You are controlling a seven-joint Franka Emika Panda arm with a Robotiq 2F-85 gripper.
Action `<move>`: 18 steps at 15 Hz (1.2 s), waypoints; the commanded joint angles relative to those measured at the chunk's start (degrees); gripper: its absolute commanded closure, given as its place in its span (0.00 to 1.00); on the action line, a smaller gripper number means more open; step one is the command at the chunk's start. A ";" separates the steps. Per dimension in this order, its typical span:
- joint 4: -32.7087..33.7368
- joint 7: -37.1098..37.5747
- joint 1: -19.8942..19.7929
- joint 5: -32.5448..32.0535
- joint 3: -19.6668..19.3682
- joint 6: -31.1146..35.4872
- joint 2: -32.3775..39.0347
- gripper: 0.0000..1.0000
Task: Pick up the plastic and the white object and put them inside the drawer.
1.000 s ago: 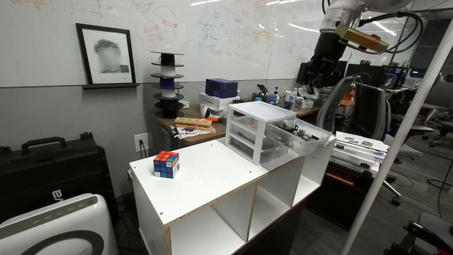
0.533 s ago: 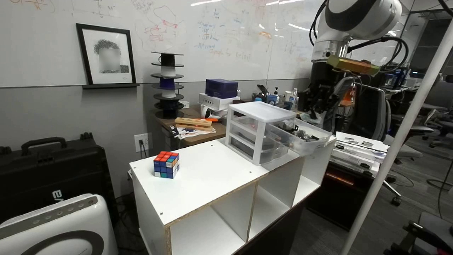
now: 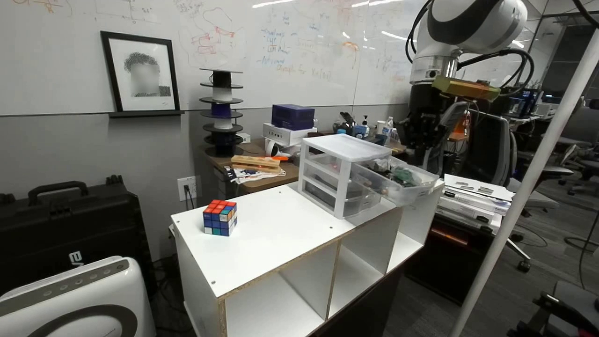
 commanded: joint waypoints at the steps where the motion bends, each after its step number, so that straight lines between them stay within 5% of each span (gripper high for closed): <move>1: 6.32 -2.03 1.37 1.13 1.97 0.44 3.23 0.47; 8: 12.12 -4.51 0.97 -1.86 1.80 2.67 2.37 0.00; 12: 15.10 -7.27 -2.75 1.43 -1.12 2.07 1.50 0.00; 18: 25.28 -5.79 -9.65 16.94 -5.06 1.71 9.91 0.00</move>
